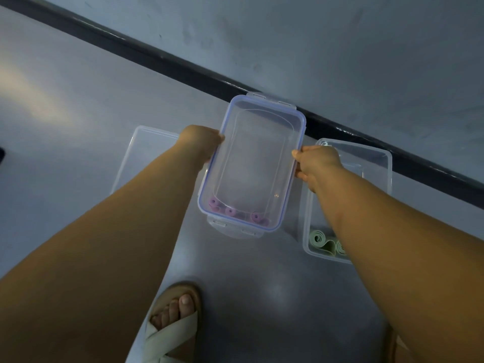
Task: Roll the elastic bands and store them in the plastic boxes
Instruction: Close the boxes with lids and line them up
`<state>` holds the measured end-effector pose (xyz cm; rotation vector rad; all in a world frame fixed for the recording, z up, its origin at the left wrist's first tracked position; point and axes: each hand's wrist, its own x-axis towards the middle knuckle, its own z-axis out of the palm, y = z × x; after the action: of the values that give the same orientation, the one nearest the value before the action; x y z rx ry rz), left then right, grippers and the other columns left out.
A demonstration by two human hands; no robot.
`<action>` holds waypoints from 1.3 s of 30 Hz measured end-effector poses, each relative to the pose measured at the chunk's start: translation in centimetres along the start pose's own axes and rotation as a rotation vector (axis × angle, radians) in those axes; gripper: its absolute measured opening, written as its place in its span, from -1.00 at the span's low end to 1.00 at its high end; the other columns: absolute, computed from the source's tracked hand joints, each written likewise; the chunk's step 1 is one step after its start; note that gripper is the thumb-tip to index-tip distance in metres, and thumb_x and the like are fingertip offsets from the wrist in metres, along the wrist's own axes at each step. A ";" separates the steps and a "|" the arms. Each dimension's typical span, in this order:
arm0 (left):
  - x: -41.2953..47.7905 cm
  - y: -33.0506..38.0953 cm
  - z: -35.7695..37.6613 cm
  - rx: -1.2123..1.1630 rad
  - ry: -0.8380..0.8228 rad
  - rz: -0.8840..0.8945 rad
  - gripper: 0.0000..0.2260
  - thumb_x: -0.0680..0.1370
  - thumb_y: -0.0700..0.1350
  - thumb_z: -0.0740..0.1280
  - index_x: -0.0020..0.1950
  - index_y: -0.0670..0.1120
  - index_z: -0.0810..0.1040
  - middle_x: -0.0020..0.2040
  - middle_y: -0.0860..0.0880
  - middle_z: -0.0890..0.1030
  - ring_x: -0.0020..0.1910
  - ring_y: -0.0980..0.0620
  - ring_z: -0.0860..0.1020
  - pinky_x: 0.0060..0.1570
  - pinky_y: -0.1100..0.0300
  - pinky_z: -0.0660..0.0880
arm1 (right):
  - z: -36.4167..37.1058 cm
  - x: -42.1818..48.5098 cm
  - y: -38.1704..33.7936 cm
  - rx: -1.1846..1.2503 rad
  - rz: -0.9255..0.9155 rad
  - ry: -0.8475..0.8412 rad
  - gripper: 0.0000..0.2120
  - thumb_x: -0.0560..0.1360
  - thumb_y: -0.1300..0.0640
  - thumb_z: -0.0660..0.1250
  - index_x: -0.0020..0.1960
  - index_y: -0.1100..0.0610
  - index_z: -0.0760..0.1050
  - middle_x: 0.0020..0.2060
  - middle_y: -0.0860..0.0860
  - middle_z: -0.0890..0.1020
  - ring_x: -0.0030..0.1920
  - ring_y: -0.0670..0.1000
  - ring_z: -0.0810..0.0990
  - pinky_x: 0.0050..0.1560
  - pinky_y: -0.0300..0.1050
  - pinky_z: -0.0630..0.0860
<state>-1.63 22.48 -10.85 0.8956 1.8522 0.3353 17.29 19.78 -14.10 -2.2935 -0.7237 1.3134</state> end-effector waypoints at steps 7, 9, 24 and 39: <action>0.3 -1.0 0.3 -0.044 0.016 0.043 -0.73 0.54 -0.15 0.33 0.22 -0.16 0.56 -0.01 -0.13 0.54 -0.11 -0.06 0.47 0.11 0.06 0.50 | -0.9 -0.5 0.5 -0.324 -0.199 0.033 -0.83 0.51 0.17 0.30 -0.18 0.26 0.54 -0.21 0.20 0.58 -0.12 0.18 0.58 -0.02 -0.02 0.53; 0.3 -1.5 0.4 -0.044 0.018 0.048 -0.72 0.53 -0.14 0.34 0.24 -0.15 0.55 -0.01 -0.12 0.55 -0.11 -0.05 0.48 0.11 0.05 0.51 | -1.0 -0.8 0.6 -0.378 -0.266 0.051 -0.88 0.48 0.19 0.32 -0.13 0.26 0.54 -0.17 0.21 0.60 -0.13 0.18 0.57 -0.17 -0.07 0.53; 0.6 -2.1 0.6 -0.042 0.058 0.055 -0.69 0.52 -0.11 0.36 0.25 -0.13 0.55 0.11 -0.12 0.58 0.07 -0.12 0.55 0.18 0.07 0.48 | 2.2 3.3 -5.8 -0.795 -0.741 -0.006 -0.72 0.62 0.14 0.09 0.18 0.23 0.49 0.19 0.21 0.49 0.17 0.19 0.45 0.01 -0.10 0.33; 0.3 -2.6 0.8 -0.024 0.110 0.090 -0.74 0.49 -0.06 0.39 0.16 -0.04 0.59 0.07 -0.10 0.62 0.05 -0.12 0.58 0.10 0.09 0.51 | 3.0 1.3 -3.5 -0.844 -0.807 0.074 -0.57 0.63 0.11 0.06 0.47 0.22 0.18 0.46 0.17 0.23 0.46 0.16 0.17 0.46 0.00 0.05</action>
<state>-2.12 20.79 -12.97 0.9624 1.9080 0.4703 14.36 23.56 -14.42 -2.1031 -2.1873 0.5677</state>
